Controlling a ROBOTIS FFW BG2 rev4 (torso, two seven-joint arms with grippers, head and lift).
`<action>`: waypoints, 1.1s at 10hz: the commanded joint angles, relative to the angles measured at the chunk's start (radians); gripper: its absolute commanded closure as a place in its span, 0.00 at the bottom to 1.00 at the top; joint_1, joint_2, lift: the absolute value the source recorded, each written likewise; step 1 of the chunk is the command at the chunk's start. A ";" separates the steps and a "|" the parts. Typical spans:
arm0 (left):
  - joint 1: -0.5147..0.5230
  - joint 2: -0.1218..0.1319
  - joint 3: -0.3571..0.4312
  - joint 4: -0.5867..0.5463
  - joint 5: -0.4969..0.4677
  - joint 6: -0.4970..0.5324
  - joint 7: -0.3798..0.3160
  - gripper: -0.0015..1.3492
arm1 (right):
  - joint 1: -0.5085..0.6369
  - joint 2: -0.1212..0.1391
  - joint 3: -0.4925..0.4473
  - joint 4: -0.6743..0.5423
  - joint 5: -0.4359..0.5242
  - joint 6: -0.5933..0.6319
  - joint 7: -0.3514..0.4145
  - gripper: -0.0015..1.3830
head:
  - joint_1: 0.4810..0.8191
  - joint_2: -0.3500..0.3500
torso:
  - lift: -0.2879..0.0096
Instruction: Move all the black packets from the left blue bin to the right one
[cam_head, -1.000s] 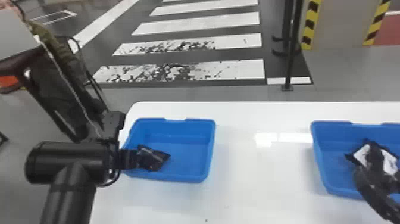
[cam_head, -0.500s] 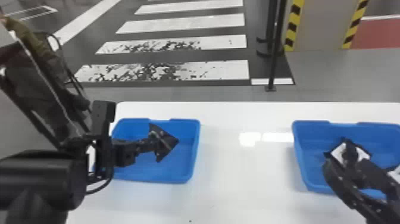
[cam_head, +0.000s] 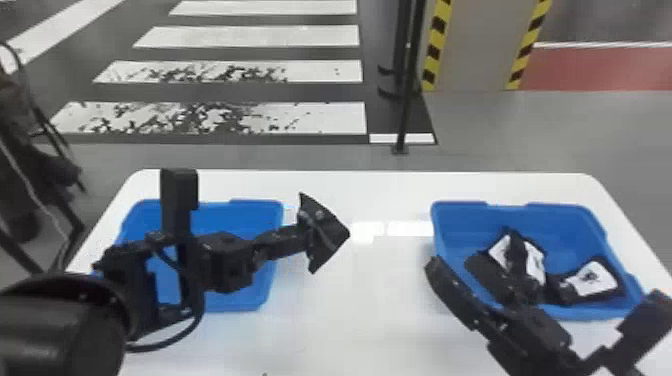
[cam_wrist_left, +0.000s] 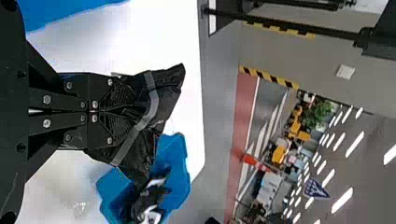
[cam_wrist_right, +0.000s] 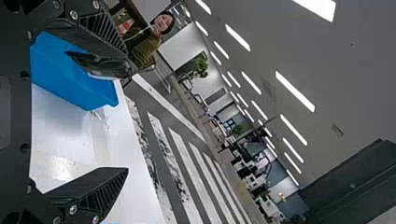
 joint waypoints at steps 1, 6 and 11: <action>-0.004 0.001 -0.052 0.000 0.036 -0.004 0.000 0.89 | -0.018 -0.008 0.023 0.008 -0.018 0.007 0.000 0.12 | 0.63 0.51 | 0.50; -0.051 -0.001 -0.178 0.010 0.098 -0.007 0.005 0.89 | -0.069 -0.025 0.079 0.030 -0.054 0.010 -0.005 0.12 | 0.63 0.40 | 0.50; -0.068 0.001 -0.236 0.029 0.152 -0.014 0.006 0.89 | -0.094 -0.025 0.083 0.062 -0.092 0.032 -0.018 0.92 | 0.63 0.33 | 0.50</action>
